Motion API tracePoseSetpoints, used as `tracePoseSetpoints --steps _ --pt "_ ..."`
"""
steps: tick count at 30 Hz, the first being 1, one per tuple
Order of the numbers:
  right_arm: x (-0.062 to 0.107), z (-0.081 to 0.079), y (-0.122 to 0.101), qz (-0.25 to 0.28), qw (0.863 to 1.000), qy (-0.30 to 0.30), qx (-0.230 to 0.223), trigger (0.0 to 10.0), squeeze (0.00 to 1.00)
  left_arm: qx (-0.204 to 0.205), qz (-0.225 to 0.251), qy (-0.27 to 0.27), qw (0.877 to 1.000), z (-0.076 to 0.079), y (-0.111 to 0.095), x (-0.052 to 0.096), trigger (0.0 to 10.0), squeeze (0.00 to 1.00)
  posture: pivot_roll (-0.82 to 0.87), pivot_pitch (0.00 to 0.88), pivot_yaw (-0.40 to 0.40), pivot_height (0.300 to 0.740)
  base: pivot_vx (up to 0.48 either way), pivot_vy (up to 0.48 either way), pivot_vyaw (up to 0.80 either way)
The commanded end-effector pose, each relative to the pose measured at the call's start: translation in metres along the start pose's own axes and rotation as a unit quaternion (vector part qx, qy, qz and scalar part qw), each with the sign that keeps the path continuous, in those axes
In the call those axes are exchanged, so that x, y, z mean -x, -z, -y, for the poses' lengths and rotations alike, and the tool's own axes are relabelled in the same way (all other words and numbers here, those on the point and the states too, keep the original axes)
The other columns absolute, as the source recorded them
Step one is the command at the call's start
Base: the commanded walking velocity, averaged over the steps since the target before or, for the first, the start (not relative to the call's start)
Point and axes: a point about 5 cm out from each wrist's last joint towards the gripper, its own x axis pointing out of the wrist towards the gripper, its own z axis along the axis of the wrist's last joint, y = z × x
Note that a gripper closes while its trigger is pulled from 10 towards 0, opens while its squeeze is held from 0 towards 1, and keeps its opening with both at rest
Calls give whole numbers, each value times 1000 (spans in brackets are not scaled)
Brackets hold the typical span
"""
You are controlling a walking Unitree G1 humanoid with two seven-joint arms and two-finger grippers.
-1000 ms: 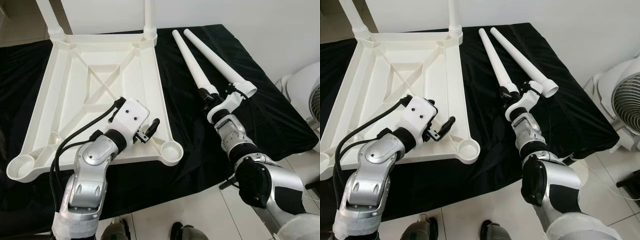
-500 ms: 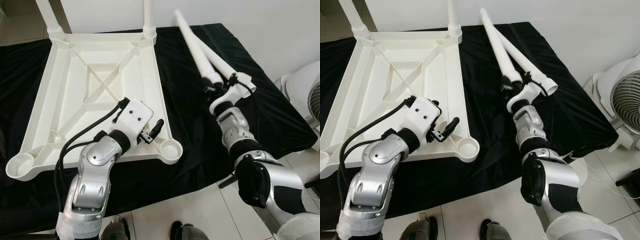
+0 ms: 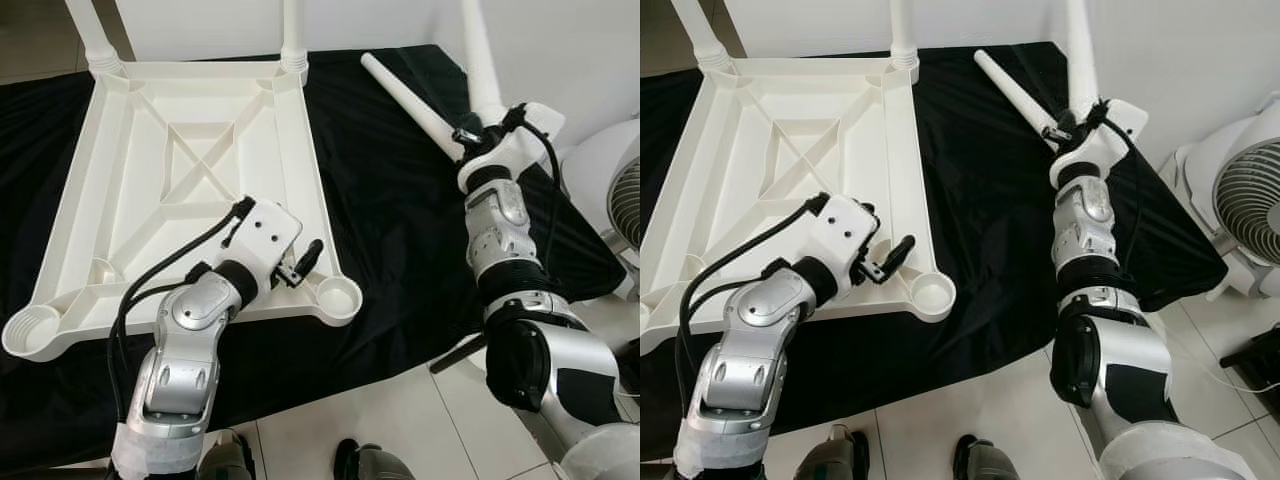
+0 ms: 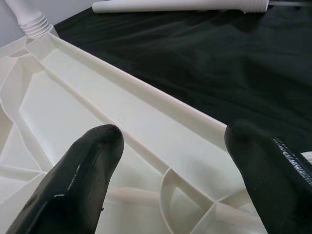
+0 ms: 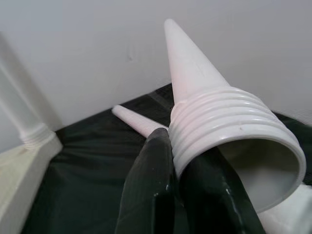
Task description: Building children table
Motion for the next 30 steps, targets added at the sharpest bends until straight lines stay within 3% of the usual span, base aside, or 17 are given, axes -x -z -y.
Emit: tracePoseSetpoints --steps 1,5,7,12,14,21,30 --pt "11 4 6 -5 999 19 26 10000 0 0 0 -68 998 -7 1 0 10000 0 181 156 -66 740 0 0 0" --pt "27 9 10 0 997 25 69 10000 0 1 -2 -71 997 -8 2 0 10000 0 177 157 -65 740 0 0 0" --pt "39 26 15 -11 993 68 96 10000 0 3 -1 -72 997 -9 2 0 10000 0 170 157 -66 740 0 0 0" --pt "49 44 17 -20 984 113 135 10000 0 4 0 -72 997 -9 2 0 10000 0 166 157 -64 740 0 0 0" --pt "63 55 23 -37 978 123 164 10000 0 5 2 -71 997 -9 1 -2 10000 0 159 157 -62 740 0 0 0" --pt "71 60 23 -47 973 133 182 10000 0 6 3 -70 998 -9 1 -2 10000 0 157 158 -61 740 0 0 0" --pt "82 64 49 -137 966 84 201 10000 0 9 3 -75 997 -10 1 -2 10000 0 161 160 -62 740 0 0 0"
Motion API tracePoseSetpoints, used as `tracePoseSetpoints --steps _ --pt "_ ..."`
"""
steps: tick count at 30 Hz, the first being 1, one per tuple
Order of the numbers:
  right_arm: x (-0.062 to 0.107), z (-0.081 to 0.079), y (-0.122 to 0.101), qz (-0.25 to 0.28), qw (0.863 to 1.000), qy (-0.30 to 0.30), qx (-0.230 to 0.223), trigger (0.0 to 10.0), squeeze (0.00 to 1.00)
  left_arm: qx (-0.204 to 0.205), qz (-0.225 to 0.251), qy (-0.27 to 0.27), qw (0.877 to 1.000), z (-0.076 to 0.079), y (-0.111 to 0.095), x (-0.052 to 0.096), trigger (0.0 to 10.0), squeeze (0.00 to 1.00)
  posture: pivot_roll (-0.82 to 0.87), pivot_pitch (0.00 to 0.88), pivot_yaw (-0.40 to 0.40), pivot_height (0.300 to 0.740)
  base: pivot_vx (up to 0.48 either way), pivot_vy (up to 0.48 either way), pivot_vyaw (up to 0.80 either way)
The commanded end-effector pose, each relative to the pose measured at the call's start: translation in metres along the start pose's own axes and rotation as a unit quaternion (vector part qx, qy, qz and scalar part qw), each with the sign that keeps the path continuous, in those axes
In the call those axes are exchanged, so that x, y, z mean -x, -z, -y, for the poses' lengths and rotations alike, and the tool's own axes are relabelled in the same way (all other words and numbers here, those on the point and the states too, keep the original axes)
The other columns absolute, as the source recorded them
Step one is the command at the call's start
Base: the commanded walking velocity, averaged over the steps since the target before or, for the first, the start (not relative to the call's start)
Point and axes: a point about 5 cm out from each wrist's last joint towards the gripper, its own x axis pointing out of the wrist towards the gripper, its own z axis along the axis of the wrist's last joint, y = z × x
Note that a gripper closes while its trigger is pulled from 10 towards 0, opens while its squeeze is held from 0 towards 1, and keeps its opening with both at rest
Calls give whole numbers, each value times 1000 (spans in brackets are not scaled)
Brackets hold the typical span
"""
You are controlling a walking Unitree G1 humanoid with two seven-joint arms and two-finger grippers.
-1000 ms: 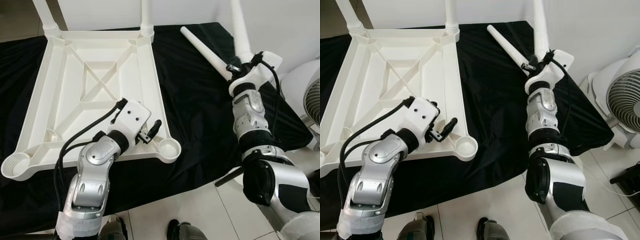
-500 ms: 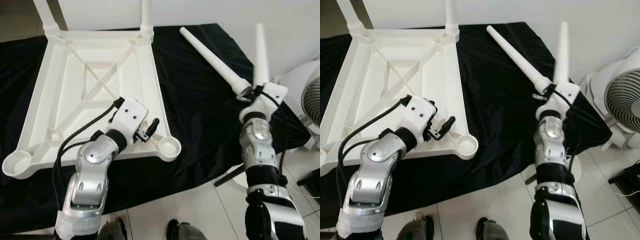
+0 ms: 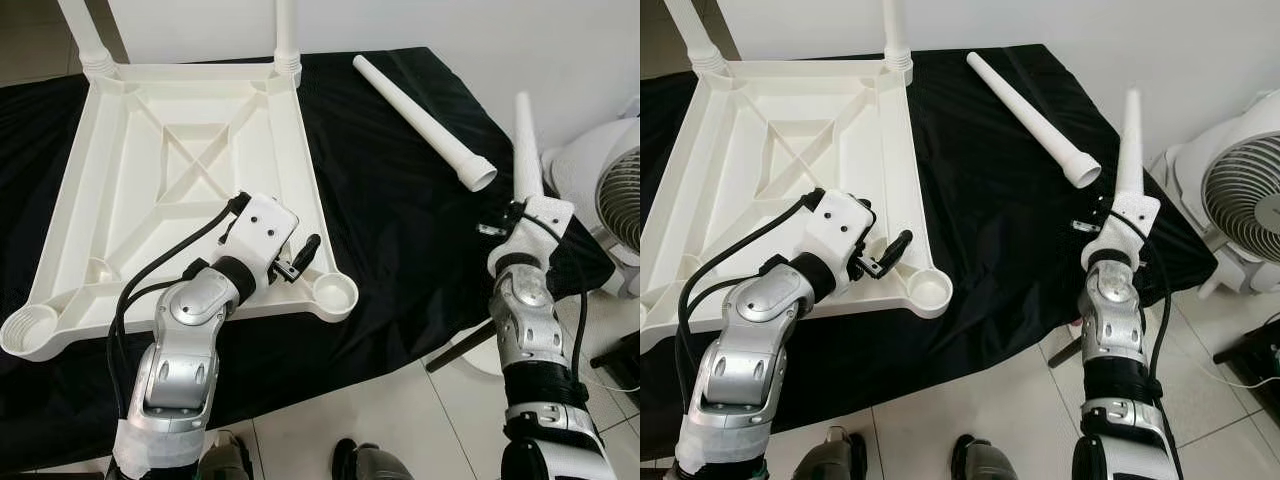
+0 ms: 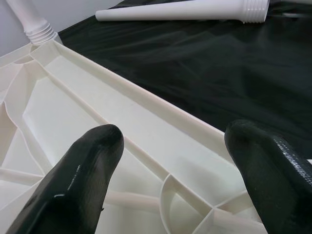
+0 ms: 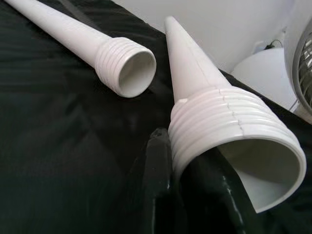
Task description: Building children table
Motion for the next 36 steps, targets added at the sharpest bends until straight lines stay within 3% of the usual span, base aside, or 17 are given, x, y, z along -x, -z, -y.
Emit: tracePoseSetpoints --steps 1,8,16,17,21,23,27,30,36 --pt "3 2 11 -26 999 -14 17 10000 0 2 -2 -65 998 -5 1 -1 10000 0 161 160 -62 740 0 0 0" --pt "5 -2 30 -67 994 -69 53 10000 0 3 -2 -68 998 -5 1 0 10000 0 164 164 -67 740 0 0 0" --pt "7 -5 36 -79 990 -94 76 10000 0 4 -2 -69 998 -5 1 0 10000 0 163 167 -68 740 0 0 0" --pt "9 -6 39 -76 986 -105 106 10000 0 5 -2 -70 998 -5 2 1 10000 0 163 168 -68 740 0 0 0" --pt "11 -8 42 -74 981 -124 128 10000 0 7 -3 -71 997 -5 2 1 10000 0 159 176 -73 740 0 0 0" --pt "17 -12 50 -62 972 -165 152 10000 0 10 -4 -75 997 -5 3 2 10000 0 157 184 -77 740 0 0 0" --pt "25 -14 59 -45 969 -202 133 10000 0 11 -5 -78 997 -6 3 2 10000 0 158 187 -77 740 0 0 0" --pt "35 -13 72 -47 963 -221 144 10000 0 10 -6 -80 997 -7 3 3 10000 0 159 191 -74 740 0 0 0" --pt "44 -18 75 -25 957 -256 133 10000 0 10 -9 -79 997 -8 5 4 10000 0 156 192 -70 740 0 0 0"
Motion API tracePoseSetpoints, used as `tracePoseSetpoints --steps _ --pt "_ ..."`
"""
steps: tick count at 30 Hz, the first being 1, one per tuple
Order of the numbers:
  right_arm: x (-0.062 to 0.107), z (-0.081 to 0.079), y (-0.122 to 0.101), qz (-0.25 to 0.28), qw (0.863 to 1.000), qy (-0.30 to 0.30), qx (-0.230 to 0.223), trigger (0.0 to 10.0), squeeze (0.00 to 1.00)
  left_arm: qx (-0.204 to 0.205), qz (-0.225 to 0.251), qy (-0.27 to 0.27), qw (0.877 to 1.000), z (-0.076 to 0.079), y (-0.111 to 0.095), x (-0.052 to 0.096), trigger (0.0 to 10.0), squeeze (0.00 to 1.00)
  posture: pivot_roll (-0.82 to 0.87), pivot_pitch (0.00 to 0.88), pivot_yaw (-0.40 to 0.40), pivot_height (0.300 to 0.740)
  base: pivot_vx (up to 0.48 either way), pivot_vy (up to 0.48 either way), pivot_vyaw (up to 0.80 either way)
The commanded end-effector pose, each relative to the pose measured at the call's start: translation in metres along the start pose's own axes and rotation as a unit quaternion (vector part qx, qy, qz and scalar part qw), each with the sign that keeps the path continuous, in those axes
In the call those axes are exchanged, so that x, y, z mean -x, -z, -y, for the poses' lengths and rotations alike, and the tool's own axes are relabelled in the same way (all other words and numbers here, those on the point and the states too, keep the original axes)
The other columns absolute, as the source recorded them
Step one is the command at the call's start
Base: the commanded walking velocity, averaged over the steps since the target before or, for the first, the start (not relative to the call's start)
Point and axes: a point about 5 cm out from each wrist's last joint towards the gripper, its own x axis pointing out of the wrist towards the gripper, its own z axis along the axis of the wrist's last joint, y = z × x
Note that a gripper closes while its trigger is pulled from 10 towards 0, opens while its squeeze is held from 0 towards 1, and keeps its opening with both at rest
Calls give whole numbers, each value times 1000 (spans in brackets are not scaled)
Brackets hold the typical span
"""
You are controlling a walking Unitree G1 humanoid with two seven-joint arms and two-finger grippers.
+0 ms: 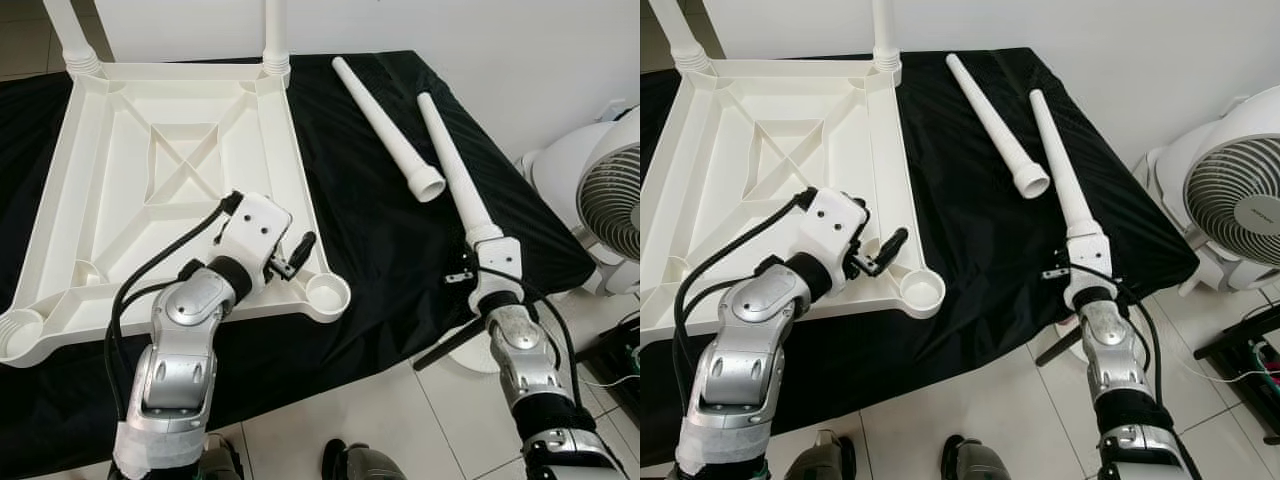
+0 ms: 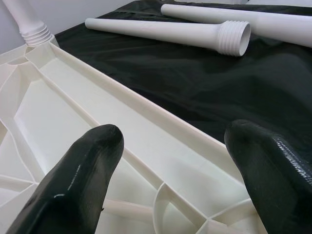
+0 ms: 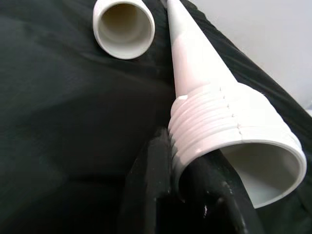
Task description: Building children table
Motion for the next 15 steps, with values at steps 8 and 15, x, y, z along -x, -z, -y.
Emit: tracePoseSetpoints --steps 8,15 --pt "20 -41 17 -1 985 -171 -9 10000 0 4 -6 -70 998 -5 3 0 10000 0 149 189 -66 740 0 0 0" --pt "16 -43 7 33 983 -180 -10 10000 0 4 -5 -68 998 -5 3 -1 10000 0 150 181 -65 740 0 0 0"
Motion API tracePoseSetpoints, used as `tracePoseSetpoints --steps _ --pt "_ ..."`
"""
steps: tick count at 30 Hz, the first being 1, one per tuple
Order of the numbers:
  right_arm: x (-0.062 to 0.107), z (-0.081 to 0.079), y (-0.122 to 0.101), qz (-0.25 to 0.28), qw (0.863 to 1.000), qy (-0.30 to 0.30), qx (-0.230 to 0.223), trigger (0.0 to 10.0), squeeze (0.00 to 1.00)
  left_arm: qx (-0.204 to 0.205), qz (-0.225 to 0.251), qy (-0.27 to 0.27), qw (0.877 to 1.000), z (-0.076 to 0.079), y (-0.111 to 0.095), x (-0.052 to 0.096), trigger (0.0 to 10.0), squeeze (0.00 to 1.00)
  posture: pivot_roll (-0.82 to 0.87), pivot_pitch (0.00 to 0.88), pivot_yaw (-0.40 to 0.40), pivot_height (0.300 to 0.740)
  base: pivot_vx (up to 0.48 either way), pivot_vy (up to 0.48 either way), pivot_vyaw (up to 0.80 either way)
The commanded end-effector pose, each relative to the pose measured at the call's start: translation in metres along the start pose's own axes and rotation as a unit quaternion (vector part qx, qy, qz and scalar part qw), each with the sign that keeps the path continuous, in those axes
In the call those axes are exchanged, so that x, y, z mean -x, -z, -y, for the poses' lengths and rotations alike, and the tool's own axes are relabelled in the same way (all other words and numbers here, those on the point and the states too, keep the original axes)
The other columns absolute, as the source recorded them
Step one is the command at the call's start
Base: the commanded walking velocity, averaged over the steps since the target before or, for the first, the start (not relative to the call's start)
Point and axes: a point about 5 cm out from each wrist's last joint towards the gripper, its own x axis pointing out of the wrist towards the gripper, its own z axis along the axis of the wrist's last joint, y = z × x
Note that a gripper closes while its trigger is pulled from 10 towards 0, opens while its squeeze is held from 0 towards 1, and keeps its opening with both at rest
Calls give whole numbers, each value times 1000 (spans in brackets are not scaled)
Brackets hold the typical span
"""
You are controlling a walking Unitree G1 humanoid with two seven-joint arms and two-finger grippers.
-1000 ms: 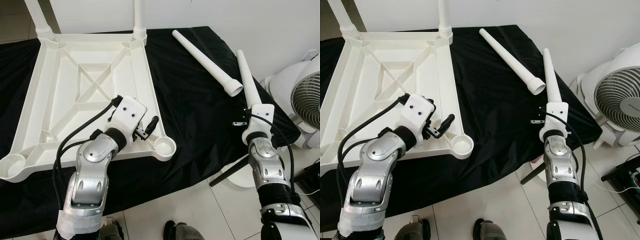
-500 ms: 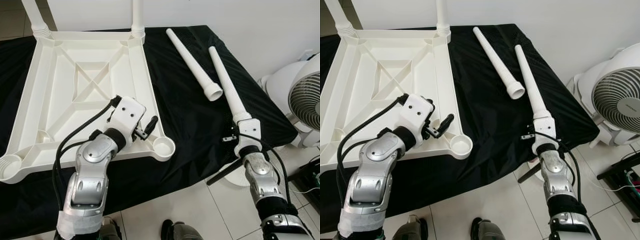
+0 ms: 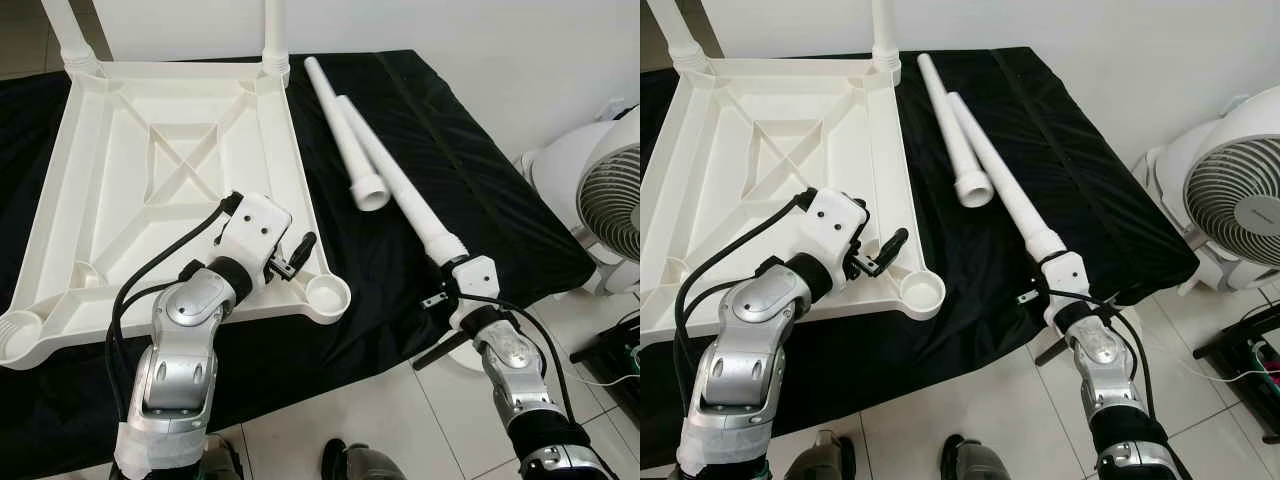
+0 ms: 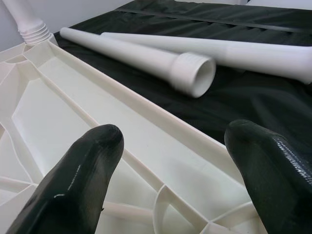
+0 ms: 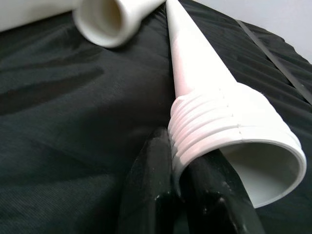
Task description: Building children table
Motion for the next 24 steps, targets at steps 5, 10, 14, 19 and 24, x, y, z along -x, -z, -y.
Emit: tracePoseSetpoints --steps 5,10,14,19,24 --pt "-5 4 -7 29 998 51 -17 10000 0 -2 -5 -63 998 -5 3 -2 10000 0 154 177 -60 740 0 0 0" --pt "-16 16 -33 92 988 125 -27 10000 0 -7 -3 -59 998 -5 2 -4 10000 0 151 167 -56 740 0 0 0" --pt "-23 13 -41 111 985 123 -37 10000 0 -13 2 -54 998 -5 1 -7 10000 0 145 155 -59 740 0 0 0" --pt "-31 12 -50 127 983 124 -55 10000 0 36 13 -46 998 -8 -1 -11 10000 0 142 147 -69 740 0 0 0" --pt "-36 11 -55 134 982 120 -52 10000 0 70 34 -32 996 -13 -7 -13 10000 0 142 144 -71 740 0 0 0"
